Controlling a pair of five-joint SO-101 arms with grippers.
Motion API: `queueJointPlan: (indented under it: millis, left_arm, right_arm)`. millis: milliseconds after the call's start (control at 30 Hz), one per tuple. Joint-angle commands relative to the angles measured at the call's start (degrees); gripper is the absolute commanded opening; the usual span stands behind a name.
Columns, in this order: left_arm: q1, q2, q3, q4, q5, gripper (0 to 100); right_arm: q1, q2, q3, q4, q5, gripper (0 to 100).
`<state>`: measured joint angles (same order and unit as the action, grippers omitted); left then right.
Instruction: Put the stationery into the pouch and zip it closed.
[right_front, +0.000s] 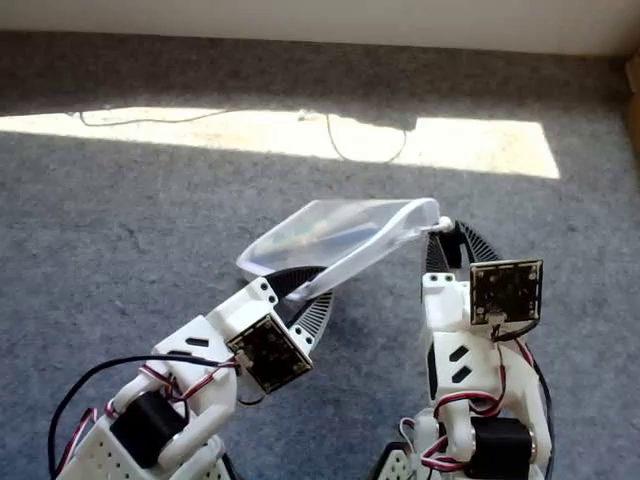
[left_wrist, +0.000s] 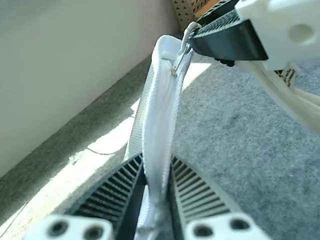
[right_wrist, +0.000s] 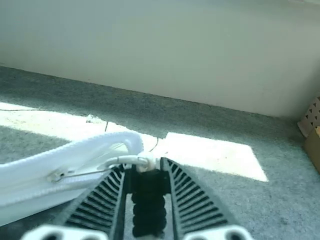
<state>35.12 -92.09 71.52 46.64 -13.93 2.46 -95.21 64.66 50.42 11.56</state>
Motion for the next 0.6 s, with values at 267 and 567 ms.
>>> queueJointPlan:
  millis: [267, 567]
  left_arm:
    - [-6.3, -2.0, -6.1, 3.6, -0.3, 1]
    - [-9.5, -2.0, -7.7, 4.2, 0.0, 1]
  right_arm:
    - [8.0, 0.5, -2.2, -5.1, -0.7, 0.7]
    - [8.4, 0.5, -2.2, -5.1, -0.7, 0.7]
